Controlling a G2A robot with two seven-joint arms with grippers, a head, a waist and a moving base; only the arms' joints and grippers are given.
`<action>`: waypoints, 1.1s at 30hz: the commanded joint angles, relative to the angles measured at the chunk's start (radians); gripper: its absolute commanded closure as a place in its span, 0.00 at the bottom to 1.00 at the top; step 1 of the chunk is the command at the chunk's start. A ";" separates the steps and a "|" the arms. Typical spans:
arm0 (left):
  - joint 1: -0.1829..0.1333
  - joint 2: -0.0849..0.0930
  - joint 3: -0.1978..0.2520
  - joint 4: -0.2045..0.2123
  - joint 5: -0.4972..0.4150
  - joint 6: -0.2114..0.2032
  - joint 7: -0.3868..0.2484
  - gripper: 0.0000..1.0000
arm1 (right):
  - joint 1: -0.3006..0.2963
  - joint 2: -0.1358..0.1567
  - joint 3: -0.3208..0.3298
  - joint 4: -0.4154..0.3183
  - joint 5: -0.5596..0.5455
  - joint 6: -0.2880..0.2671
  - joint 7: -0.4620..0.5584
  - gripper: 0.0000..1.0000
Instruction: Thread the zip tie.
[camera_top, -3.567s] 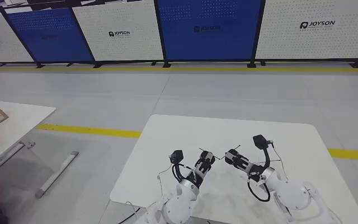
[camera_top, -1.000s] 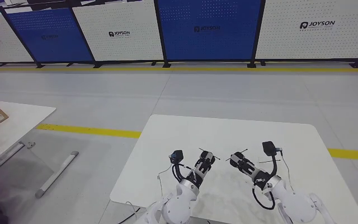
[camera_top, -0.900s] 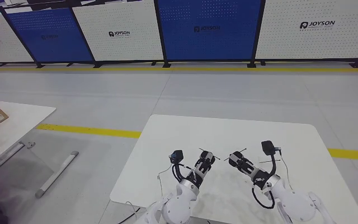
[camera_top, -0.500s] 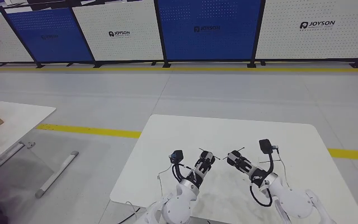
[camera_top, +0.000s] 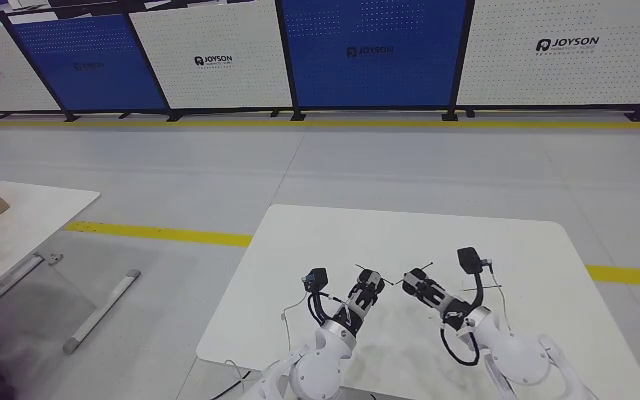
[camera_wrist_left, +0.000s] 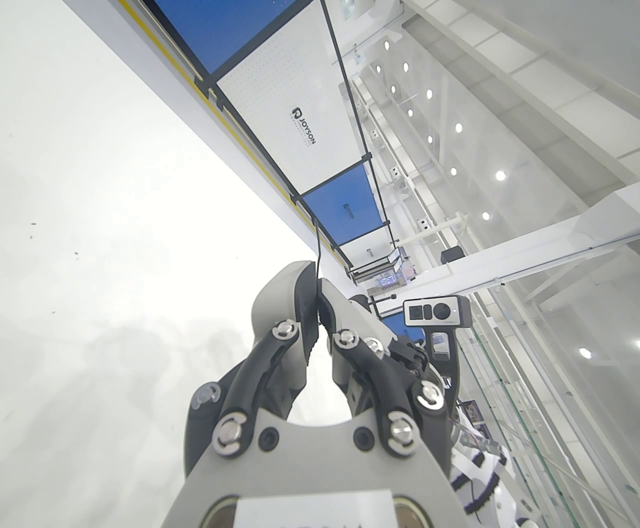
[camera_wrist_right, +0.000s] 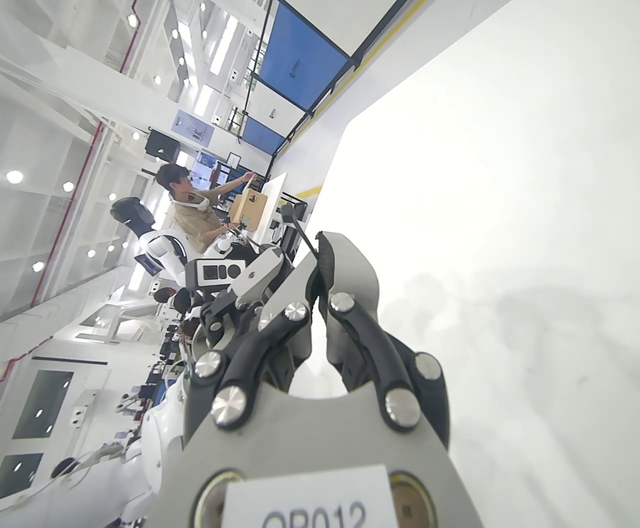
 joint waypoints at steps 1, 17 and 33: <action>0.000 0.000 0.000 0.000 0.000 0.000 0.000 1.00 | 0.000 -0.001 0.000 0.001 0.002 -0.002 -0.001 1.00; 0.000 0.000 0.000 0.000 0.000 0.000 0.000 1.00 | -0.017 -0.001 0.011 -0.024 -0.018 0.011 0.007 1.00; 0.000 0.000 0.000 0.000 0.000 0.000 0.000 1.00 | -0.032 -0.003 0.017 -0.038 -0.030 0.011 -0.011 1.00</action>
